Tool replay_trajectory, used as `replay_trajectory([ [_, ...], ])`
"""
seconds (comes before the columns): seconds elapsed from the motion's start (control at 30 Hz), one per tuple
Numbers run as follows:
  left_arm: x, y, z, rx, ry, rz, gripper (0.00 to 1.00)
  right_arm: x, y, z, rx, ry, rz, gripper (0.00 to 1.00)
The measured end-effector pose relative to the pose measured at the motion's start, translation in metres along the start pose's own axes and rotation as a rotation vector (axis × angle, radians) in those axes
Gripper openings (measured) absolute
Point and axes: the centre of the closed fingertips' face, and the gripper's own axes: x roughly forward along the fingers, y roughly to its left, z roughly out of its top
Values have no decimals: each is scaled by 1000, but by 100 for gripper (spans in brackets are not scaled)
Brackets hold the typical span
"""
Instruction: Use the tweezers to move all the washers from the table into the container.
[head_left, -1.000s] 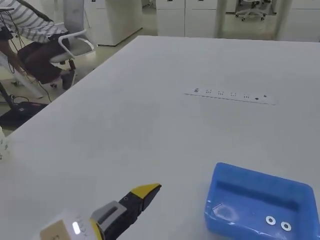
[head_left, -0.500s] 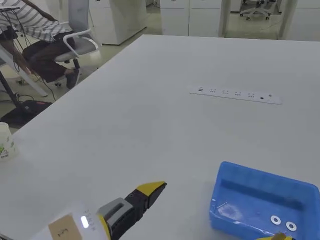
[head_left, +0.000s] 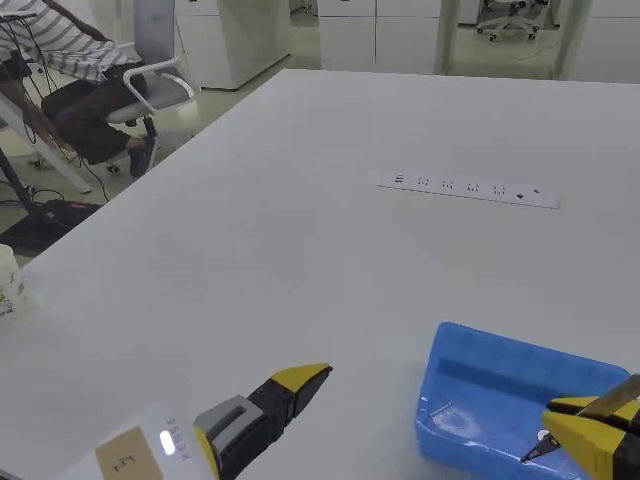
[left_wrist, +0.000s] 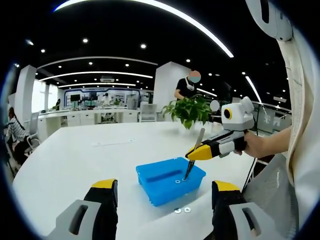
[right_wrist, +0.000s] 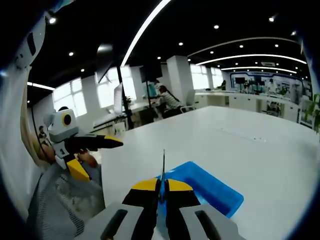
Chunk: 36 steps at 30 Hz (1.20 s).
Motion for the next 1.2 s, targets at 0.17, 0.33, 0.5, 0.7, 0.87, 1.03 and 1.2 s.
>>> replay_trajectory([
  [0.17,0,1,1,-2,-7,5,78,1,-5,2,49,-20,-2,1],
  [0.33,-1,3,0,2,1,14,77,-1,5,-4,87,-13,30,1],
  [0.5,-1,2,-1,5,5,10,77,-4,16,-22,127,21,50,2],
  [0.7,0,1,-1,9,8,3,77,5,26,-45,139,76,68,2],
  [0.87,-1,2,-1,5,4,10,77,14,28,-62,78,140,79,2],
  [1.03,-1,2,-1,6,4,9,77,19,29,-71,32,179,91,3],
  [1.2,-1,3,0,5,3,13,77,19,26,-72,-1,184,92,3],
])
